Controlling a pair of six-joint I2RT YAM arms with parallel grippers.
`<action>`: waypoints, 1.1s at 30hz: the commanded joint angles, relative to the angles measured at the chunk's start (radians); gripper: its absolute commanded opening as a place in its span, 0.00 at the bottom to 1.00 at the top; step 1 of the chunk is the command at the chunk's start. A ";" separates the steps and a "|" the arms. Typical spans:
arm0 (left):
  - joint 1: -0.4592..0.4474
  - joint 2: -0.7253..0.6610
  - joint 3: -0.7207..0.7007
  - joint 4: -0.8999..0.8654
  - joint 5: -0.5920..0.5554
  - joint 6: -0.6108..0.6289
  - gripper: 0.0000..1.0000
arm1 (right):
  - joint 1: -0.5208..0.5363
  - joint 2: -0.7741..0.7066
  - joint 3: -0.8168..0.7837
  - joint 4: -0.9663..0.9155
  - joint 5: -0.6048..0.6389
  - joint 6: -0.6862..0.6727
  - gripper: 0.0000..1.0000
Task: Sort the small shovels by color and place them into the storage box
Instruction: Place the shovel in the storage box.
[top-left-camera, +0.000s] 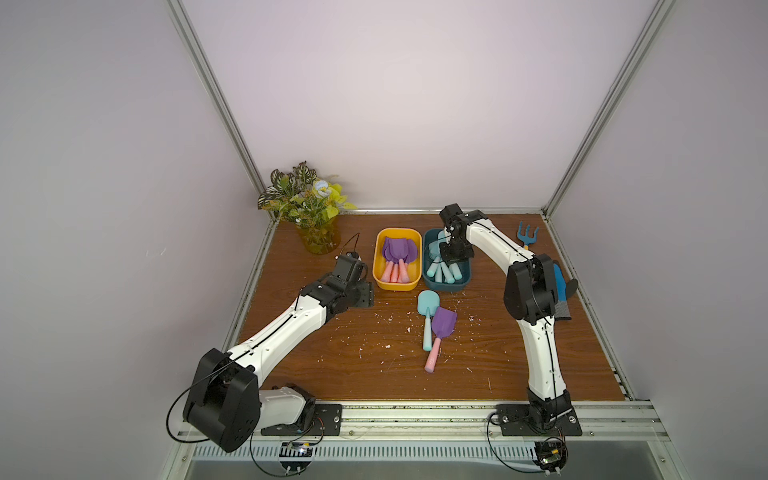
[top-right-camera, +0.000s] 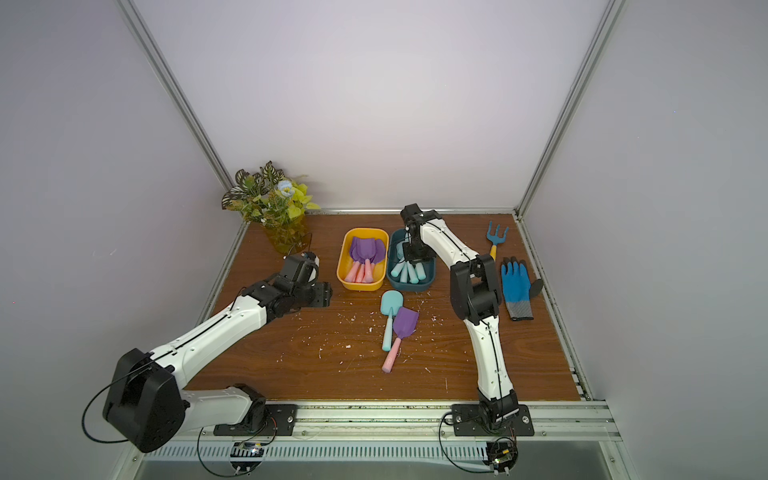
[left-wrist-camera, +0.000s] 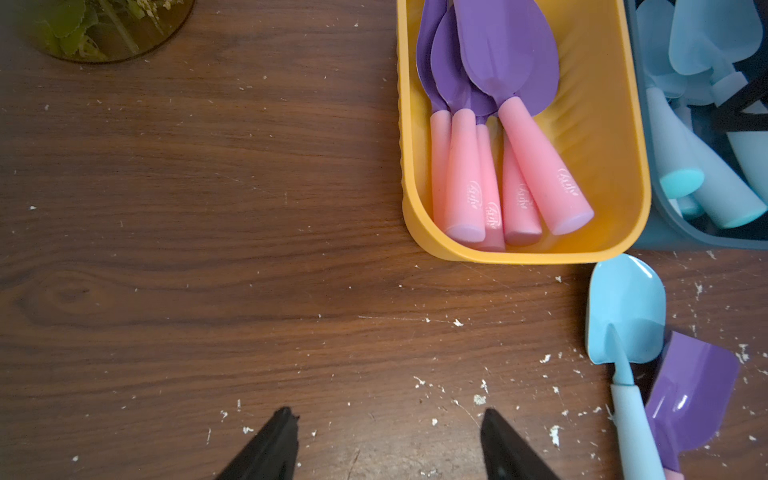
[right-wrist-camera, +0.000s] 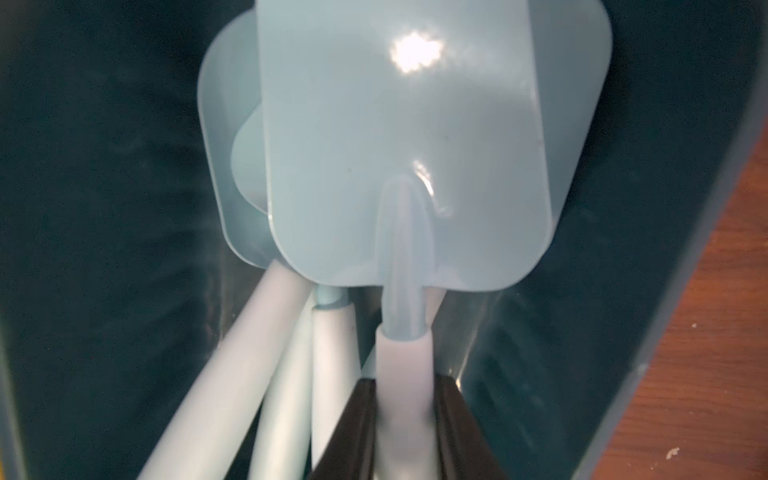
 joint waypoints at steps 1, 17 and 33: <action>0.013 -0.011 -0.006 0.003 -0.002 0.013 0.71 | -0.009 -0.003 0.023 -0.028 0.023 0.013 0.00; 0.014 -0.010 -0.007 0.004 0.000 0.013 0.72 | -0.013 0.025 0.010 -0.030 0.019 0.012 0.13; 0.014 -0.013 -0.008 0.005 0.000 0.013 0.72 | -0.015 -0.029 0.034 -0.047 0.058 0.017 0.38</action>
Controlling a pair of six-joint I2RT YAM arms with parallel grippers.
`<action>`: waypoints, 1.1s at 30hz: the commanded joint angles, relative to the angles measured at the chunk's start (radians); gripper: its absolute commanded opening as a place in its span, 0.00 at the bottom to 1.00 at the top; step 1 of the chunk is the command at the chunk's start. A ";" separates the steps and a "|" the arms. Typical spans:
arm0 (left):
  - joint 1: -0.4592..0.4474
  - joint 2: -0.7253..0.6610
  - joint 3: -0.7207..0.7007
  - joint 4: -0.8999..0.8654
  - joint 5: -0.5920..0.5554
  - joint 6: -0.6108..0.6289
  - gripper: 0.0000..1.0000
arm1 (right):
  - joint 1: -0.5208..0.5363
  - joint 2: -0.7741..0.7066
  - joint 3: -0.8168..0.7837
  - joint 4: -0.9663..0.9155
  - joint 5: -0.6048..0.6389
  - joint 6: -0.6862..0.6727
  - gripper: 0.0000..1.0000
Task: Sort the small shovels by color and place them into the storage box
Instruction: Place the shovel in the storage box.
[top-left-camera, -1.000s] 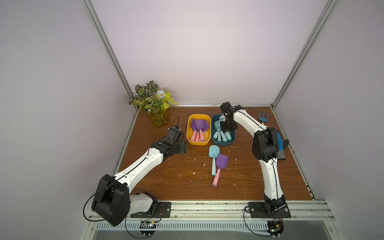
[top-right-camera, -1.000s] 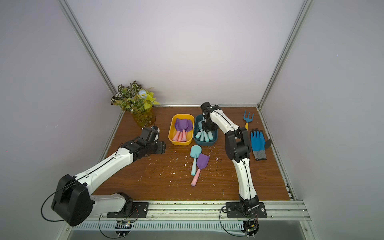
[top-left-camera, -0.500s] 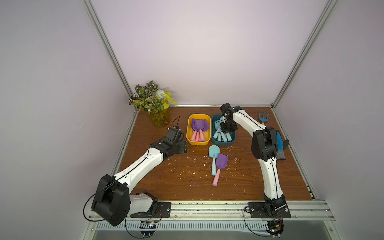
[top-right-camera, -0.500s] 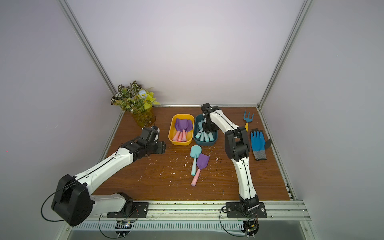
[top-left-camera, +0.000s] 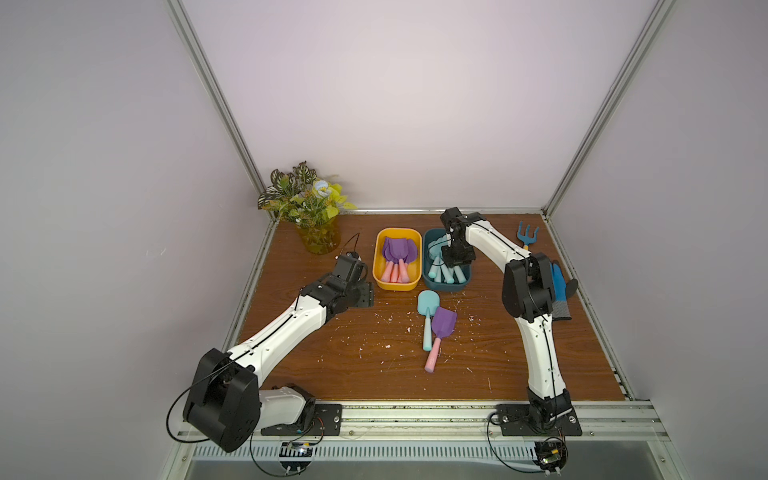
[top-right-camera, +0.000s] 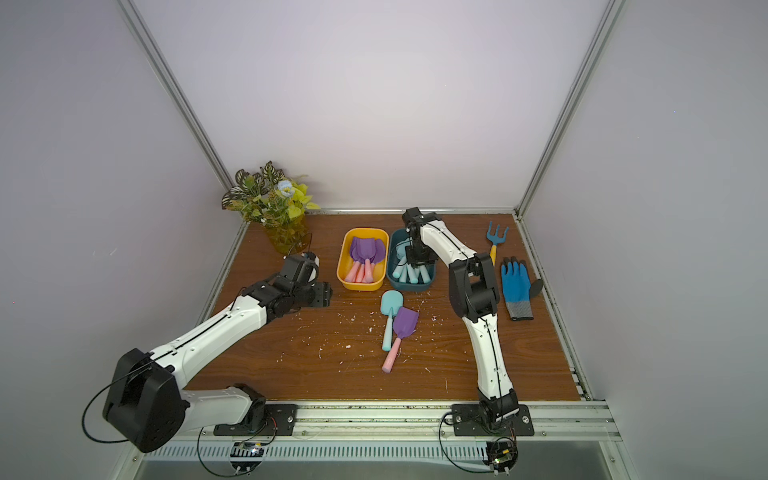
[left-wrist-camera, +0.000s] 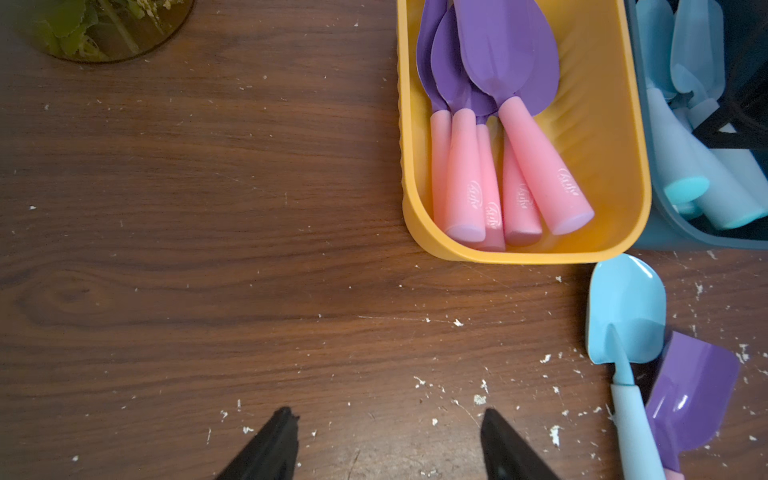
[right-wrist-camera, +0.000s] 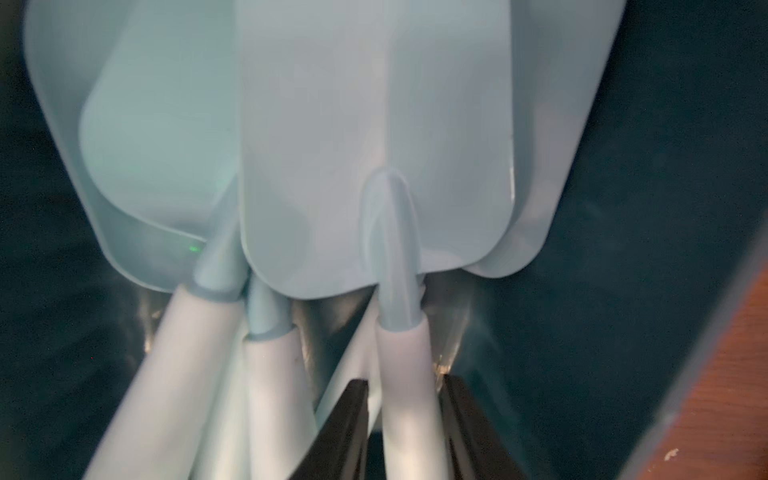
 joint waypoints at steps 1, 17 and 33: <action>0.014 -0.010 -0.009 0.005 -0.002 0.013 0.71 | -0.005 -0.075 0.036 -0.035 0.032 0.008 0.39; 0.013 -0.024 0.067 -0.085 0.035 0.017 0.71 | 0.016 -0.456 -0.120 0.048 0.066 0.063 0.40; -0.315 0.073 0.165 -0.129 -0.067 -0.145 0.68 | 0.019 -0.974 -0.817 0.356 -0.065 0.140 0.40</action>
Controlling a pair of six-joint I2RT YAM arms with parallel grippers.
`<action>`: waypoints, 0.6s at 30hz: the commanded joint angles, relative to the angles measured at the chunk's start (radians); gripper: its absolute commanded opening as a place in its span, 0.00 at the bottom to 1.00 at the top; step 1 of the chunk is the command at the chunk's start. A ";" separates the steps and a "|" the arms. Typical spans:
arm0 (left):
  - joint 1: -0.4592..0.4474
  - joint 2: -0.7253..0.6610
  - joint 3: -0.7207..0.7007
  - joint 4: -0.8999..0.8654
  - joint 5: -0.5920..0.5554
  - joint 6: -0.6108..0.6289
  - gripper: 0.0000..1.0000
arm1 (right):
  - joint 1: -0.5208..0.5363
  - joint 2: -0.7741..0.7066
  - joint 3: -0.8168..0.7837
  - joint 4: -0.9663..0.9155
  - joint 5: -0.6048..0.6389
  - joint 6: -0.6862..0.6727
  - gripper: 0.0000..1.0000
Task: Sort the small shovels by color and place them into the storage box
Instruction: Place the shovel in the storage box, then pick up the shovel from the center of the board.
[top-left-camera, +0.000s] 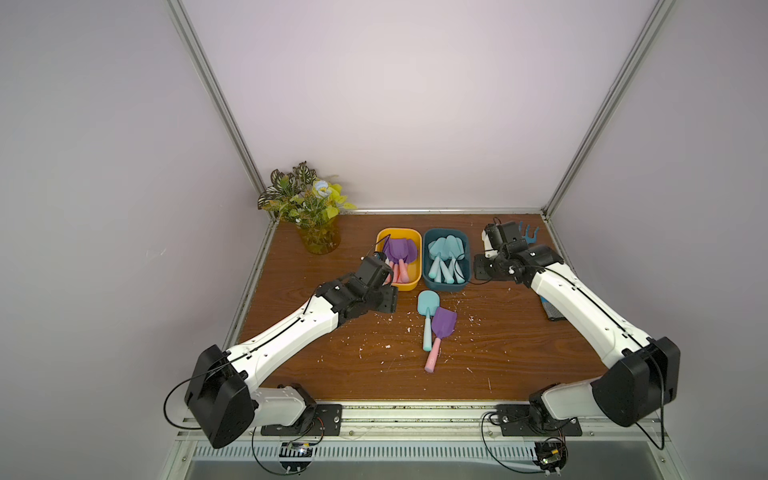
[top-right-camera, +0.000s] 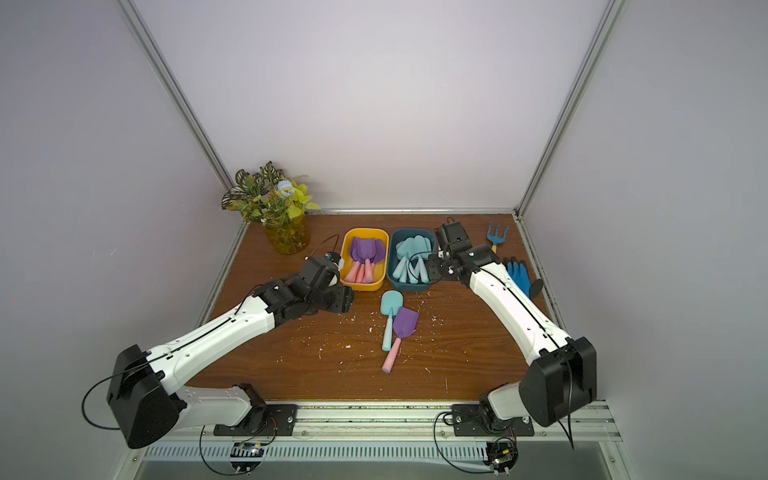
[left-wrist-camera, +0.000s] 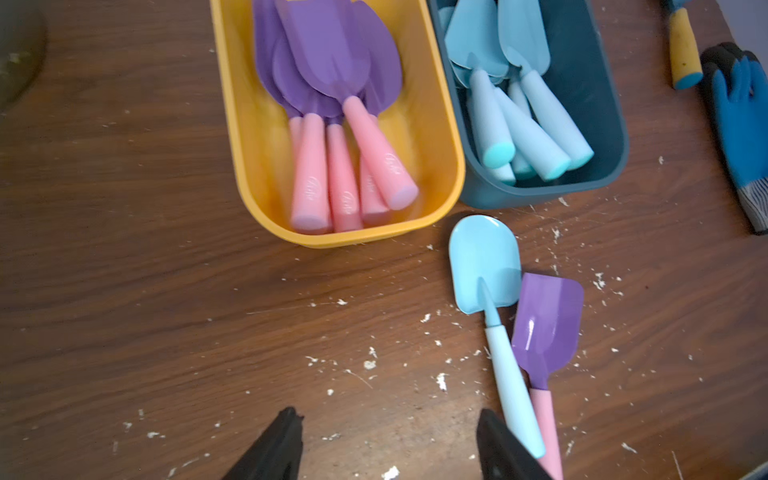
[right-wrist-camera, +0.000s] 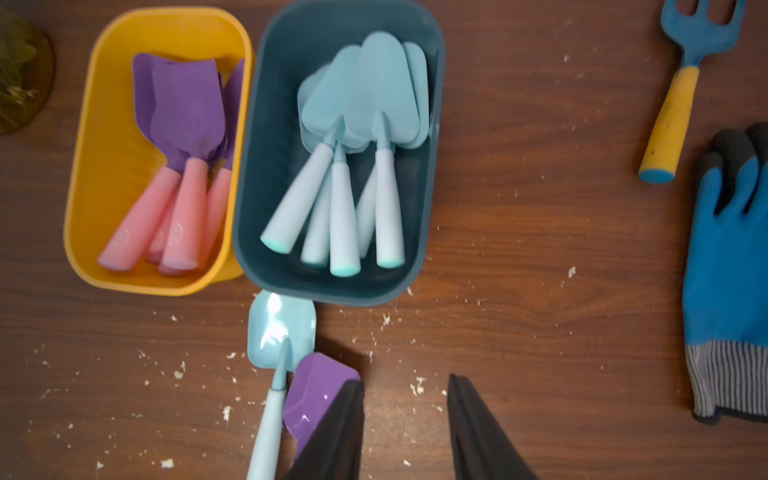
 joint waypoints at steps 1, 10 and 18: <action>-0.074 0.058 0.027 -0.036 -0.054 -0.073 0.68 | 0.006 -0.056 -0.048 0.066 -0.028 0.011 0.40; -0.264 0.260 0.094 -0.034 -0.067 -0.152 0.68 | 0.001 -0.189 -0.165 0.052 0.056 -0.039 0.40; -0.320 0.336 0.105 -0.031 -0.046 -0.187 0.69 | -0.008 -0.229 -0.228 0.097 0.066 -0.038 0.40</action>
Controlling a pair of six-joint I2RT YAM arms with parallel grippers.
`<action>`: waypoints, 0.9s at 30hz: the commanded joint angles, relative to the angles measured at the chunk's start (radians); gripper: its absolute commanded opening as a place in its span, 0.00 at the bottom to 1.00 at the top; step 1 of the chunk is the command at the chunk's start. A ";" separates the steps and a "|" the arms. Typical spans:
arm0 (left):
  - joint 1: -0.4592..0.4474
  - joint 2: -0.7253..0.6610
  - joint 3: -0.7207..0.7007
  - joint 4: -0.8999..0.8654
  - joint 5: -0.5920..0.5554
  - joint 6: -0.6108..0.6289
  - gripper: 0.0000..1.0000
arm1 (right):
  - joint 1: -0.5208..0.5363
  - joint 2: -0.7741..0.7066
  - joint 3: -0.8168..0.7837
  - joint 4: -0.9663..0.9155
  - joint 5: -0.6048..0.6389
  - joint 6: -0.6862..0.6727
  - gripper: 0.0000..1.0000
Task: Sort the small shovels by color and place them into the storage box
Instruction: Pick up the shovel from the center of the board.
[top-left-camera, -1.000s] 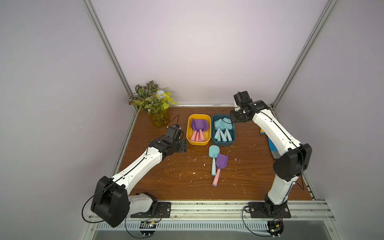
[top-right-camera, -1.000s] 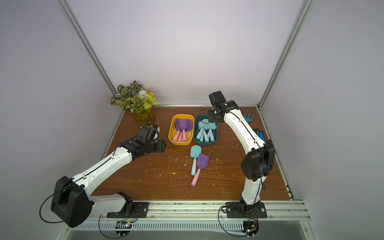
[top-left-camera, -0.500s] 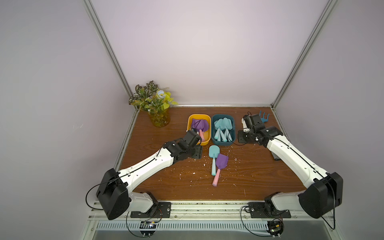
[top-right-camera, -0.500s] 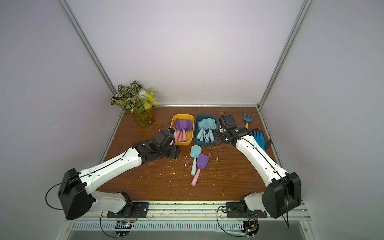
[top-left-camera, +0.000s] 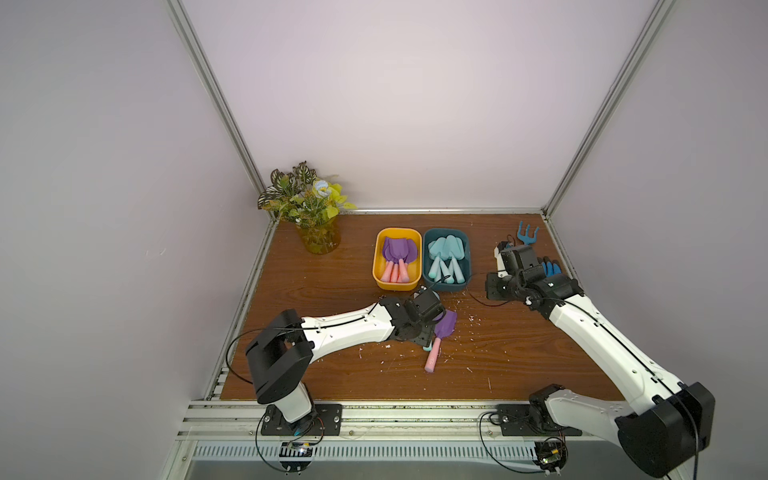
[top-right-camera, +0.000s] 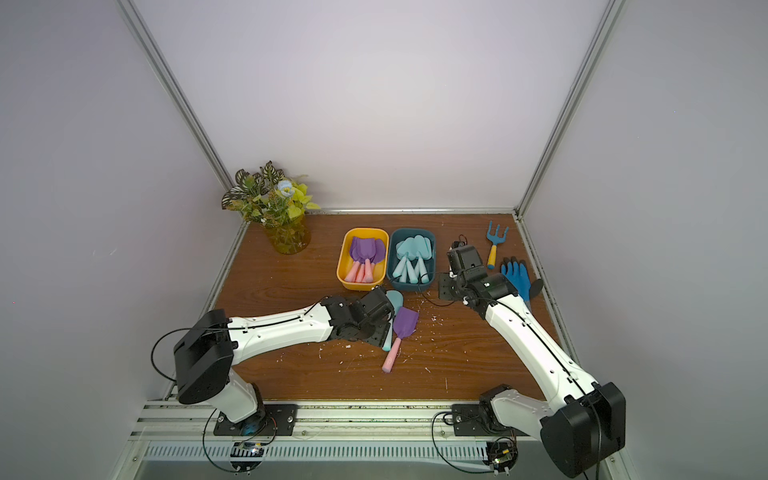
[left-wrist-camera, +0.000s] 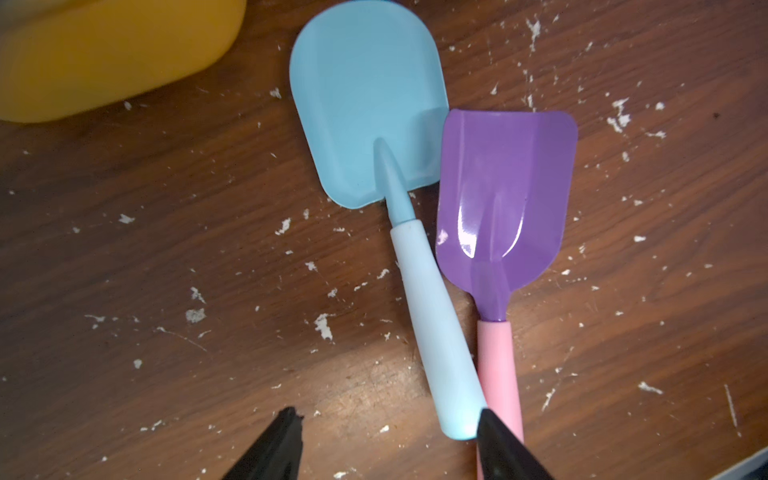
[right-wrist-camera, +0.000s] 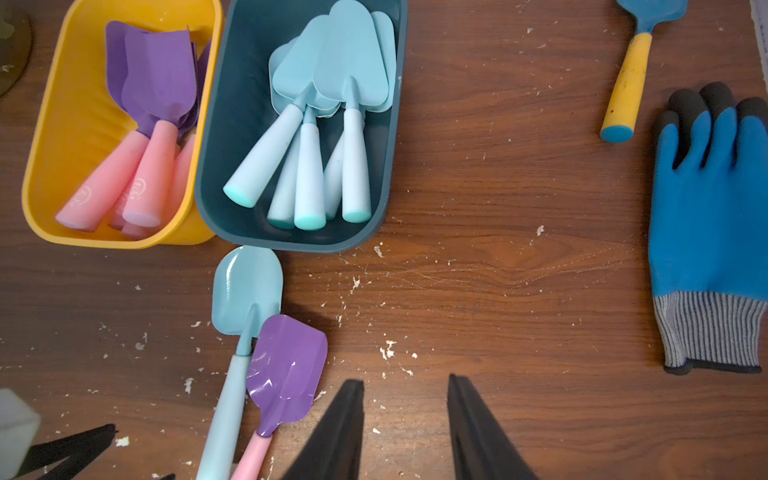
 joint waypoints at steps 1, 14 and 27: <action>-0.020 0.015 0.026 -0.017 0.000 -0.026 0.69 | -0.006 -0.009 -0.010 0.048 0.022 -0.012 0.40; -0.027 0.076 0.029 0.036 0.039 -0.014 0.69 | -0.007 0.017 -0.021 0.081 0.008 -0.001 0.40; -0.027 0.138 0.042 0.075 0.072 0.002 0.66 | -0.009 0.036 -0.021 0.094 0.007 -0.009 0.40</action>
